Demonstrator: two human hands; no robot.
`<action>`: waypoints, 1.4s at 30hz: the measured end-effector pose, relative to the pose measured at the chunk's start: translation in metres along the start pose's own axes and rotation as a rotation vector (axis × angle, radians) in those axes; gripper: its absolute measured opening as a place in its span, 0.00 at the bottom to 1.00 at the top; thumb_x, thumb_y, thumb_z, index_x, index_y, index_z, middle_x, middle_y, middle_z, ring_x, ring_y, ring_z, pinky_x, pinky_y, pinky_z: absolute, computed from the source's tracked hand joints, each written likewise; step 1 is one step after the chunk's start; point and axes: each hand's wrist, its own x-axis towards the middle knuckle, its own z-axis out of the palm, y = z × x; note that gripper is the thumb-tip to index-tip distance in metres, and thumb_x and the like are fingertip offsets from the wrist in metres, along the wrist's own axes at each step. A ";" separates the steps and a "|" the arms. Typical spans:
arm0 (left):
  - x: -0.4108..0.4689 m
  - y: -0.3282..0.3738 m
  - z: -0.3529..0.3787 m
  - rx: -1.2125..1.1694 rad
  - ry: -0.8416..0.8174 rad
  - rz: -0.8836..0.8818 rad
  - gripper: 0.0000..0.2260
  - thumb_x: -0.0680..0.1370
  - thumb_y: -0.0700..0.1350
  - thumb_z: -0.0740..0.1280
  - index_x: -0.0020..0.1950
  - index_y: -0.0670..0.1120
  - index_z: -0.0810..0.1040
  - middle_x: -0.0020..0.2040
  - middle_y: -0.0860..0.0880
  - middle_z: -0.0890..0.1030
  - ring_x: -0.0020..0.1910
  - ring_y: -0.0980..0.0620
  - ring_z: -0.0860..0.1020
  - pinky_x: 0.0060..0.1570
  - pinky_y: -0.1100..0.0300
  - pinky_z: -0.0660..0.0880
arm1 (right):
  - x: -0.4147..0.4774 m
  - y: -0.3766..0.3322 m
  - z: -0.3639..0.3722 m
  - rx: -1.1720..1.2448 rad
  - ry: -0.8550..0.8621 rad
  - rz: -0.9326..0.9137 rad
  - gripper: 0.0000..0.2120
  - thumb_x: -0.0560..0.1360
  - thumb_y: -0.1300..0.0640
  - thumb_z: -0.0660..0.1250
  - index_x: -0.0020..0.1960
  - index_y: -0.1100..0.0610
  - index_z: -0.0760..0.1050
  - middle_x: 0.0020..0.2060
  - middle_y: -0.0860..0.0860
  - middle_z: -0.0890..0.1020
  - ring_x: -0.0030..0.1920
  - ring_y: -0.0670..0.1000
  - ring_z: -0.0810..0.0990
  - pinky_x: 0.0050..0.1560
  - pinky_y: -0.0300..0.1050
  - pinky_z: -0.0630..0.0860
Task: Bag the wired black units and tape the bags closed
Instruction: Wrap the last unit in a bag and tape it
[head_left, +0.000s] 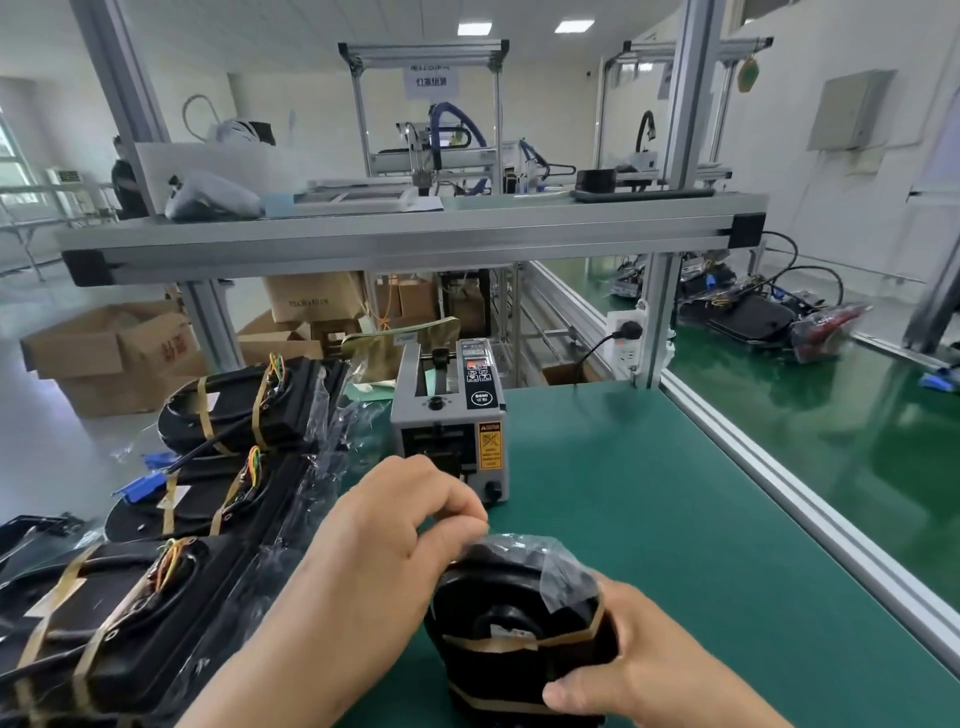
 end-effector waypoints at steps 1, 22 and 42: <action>0.002 0.000 0.002 -0.015 0.034 -0.019 0.04 0.75 0.50 0.68 0.42 0.59 0.78 0.46 0.60 0.78 0.46 0.61 0.76 0.43 0.64 0.69 | 0.001 0.000 0.000 -0.005 0.000 0.010 0.34 0.65 0.61 0.72 0.70 0.45 0.71 0.56 0.55 0.84 0.56 0.57 0.83 0.60 0.54 0.76; 0.048 -0.005 0.010 -0.152 -0.192 0.048 0.08 0.74 0.41 0.73 0.38 0.52 0.81 0.39 0.57 0.80 0.38 0.62 0.77 0.40 0.73 0.69 | 0.026 0.008 -0.017 -0.071 0.089 -0.014 0.26 0.63 0.64 0.72 0.61 0.52 0.76 0.50 0.60 0.82 0.49 0.56 0.81 0.58 0.61 0.75; 0.080 -0.027 0.022 -0.387 -0.203 -0.048 0.01 0.73 0.38 0.74 0.43 0.43 0.86 0.41 0.49 0.85 0.43 0.49 0.82 0.47 0.61 0.78 | 0.029 0.028 -0.025 -0.082 0.183 0.015 0.27 0.63 0.60 0.76 0.60 0.50 0.76 0.50 0.57 0.83 0.50 0.55 0.82 0.59 0.64 0.75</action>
